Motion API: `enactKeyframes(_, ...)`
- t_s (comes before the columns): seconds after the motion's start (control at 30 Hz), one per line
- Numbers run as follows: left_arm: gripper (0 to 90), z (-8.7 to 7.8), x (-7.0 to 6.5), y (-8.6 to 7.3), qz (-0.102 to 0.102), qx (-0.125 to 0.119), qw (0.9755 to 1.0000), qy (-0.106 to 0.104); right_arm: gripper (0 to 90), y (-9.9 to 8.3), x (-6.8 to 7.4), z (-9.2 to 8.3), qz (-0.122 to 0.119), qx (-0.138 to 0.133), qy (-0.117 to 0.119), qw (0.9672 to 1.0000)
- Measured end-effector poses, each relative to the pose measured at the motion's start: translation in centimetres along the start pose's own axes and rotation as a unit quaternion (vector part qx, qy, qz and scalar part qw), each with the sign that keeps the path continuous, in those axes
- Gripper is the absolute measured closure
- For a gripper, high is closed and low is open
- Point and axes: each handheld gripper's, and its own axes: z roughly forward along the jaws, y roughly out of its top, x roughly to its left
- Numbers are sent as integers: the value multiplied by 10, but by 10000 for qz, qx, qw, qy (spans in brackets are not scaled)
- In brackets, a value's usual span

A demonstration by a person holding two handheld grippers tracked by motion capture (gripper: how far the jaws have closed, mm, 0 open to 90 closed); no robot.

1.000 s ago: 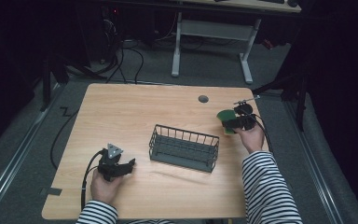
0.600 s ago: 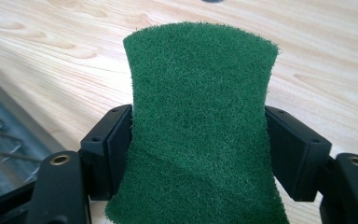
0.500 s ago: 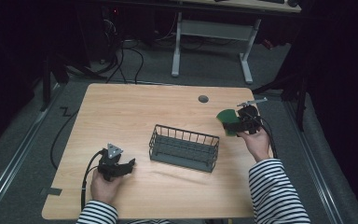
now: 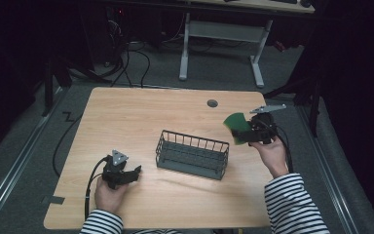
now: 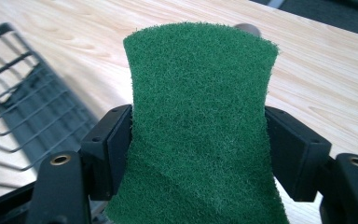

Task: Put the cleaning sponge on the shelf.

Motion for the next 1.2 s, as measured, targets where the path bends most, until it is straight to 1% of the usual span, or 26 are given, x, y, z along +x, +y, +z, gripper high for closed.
enactKeyframes(0.1, 290, 0, 0, 0, -2, -1, 10000, -1, 291, 0, 9, -4, -119, -25, 83, 9999)
enactKeyframes(0.13, 290, 0, 0, 0, -2, -1, 10000, -1, 291, 0, 9, -4, -119, -25, 83, 9999)
enactKeyframes(0.17, 290, 0, 0, 0, 4, -2, 10000, 7, 291, 1, 14, -6, -157, -51, 157, 9997)
enactKeyframes(0.23, 290, 0, 0, 0, 6, -1, 10000, 5, 291, 1, 16, -7, -180, -48, 178, 9997)
enactKeyframes(0.27, 290, 0, 0, 0, 0, 0, 10000, -1, 291, 2, 21, -7, -262, -49, 242, 9994)
enactKeyframes(0.33, 290, 0, 0, 0, 9, 4, 10000, 3, 291, 3, 26, -8, -324, -62, 279, 9991)
enactKeyframes(0.4, 288, 0, 0, 0, 12, 4, 10000, 4, 291, 3, 28, -8, -336, -55, 307, 9990)
enactKeyframes(0.47, 288, 0, 0, 0, 12, 4, 10000, 3, 291, 3, 36, -6, -423, -59, 404, 9983)
enactKeyframes(0.5, 288, 0, 0, 0, 12, 4, 10000, 3, 291, 3, 36, -6, -423, -59, 404, 9983)
enactKeyframes(0.53, 288, 0, 0, 0, 17, 6, 10000, 9, 291, 4, 41, -4, -501, -20, 438, 9978)
enactKeyframes(0.6, 288, 0, 0, 0, 15, 5, 10000, 7, 291, 4, 43, -3, -531, -5, 470, 9975)
enactKeyframes(0.63, 288, 0, 0, 0, 19, 9, 10000, 8, 290, 4, 48, -1, -627, -5, 502, 9968)
enactKeyframes(0.67, 288, 0, 0, 0, 19, 9, 10000, 8, 290, 4, 48, -1, -627, -5, 502, 9968)
enactKeyframes(0.7, 288, 0, 0, 0, 17, 6, 10000, 8, 290, 4, 52, 1, -663, 13, 514, 9965)
enactKeyframes(0.73, 288, 0, 0, 0, 17, 6, 10000, 8, 290, 4, 52, 1, -663, 13, 514, 9965)
enactKeyframes(0.77, 288, 0, 0, 0, 17, 6, 10000, 7, 290, 5, 55, 4, -706, 14, 556, 9960)
enactKeyframes(0.83, 289, 0, 0, 0, 15, 6, 10000, 7, 290, 5, 57, 5, -735, 11, 563, 9957)
enactKeyframes(0.87, 288, 0, 0, 0, 16, 5, 10000, 8, 290, 6, 61, 8, -784, 55, 594, 9951)
enactKeyframes(0.93, 288, 0, 0, 0, 17, 6, 10000, 8, 290, 6, 63, 9, -814, 65, 616, 9947)
enactKeyframes(0.97, 288, 0, 0, 0, 16, 5, 10000, 4, 290, 7, 67, 12, -869, 103, 645, 9941)
enactKeyframes(1.0, 288, 0, 0, 0, 16, 5, 10000, 4, 290, 7, 67, 12, -869, 103, 645, 9941)
enactKeyframes(1.03, 288, 0, 0, 0, 12, 5, 10000, 2, 289, 7, 71, 15, -949, 137, 619, 9935)
enactKeyframes(1.1, 288, 0, 0, 0, 4, 2, 10000, -5, 289, 7, 74, 18, -978, 161, 653, 9929)
enactKeyframes(1.2, 288, 0, 1, 0, -10, 3, 10000, -24, 289, 7, 77, 21, -1028, 198, 636, 9925)
